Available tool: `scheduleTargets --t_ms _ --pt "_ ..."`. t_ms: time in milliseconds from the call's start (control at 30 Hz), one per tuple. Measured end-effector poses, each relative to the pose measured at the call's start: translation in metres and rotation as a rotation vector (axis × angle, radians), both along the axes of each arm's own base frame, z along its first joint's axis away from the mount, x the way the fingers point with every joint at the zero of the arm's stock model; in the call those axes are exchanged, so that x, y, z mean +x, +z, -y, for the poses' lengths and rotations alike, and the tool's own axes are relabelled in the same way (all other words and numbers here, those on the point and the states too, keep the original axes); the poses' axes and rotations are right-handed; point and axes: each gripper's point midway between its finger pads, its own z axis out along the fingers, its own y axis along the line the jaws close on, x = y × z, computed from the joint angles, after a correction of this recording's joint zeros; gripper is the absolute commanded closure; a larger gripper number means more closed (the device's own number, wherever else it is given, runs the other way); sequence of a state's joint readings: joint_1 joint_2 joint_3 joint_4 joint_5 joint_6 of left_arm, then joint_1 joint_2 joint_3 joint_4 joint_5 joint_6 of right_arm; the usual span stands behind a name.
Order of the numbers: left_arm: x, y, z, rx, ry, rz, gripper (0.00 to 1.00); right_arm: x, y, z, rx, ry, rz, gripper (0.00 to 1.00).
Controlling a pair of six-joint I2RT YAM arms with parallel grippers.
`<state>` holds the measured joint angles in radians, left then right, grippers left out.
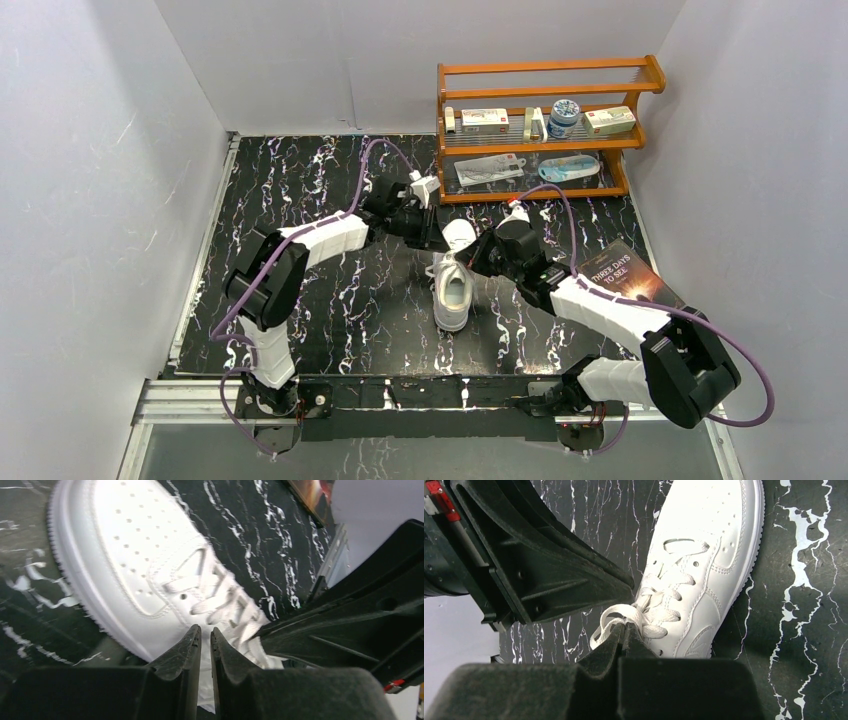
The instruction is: Tie the shoes
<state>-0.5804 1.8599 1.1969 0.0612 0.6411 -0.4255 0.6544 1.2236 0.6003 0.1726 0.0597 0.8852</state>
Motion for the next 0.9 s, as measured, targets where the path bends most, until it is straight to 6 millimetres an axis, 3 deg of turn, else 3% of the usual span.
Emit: scheduleTargets --t_ms 167,467,900 --pt "-0.013 0.008 0.014 -0.064 -0.055 -0.017 0.92 -0.002 0.001 -0.001 -0.029 0.038 0.007 1.0" --pt "-0.024 0.011 0.014 -0.124 -0.076 -0.062 0.92 -0.009 0.004 0.003 -0.092 0.102 0.036 1.0" --pt "-0.03 0.017 0.014 -0.161 -0.058 -0.11 0.79 -0.005 0.001 0.0 -0.122 0.117 0.025 1.0"
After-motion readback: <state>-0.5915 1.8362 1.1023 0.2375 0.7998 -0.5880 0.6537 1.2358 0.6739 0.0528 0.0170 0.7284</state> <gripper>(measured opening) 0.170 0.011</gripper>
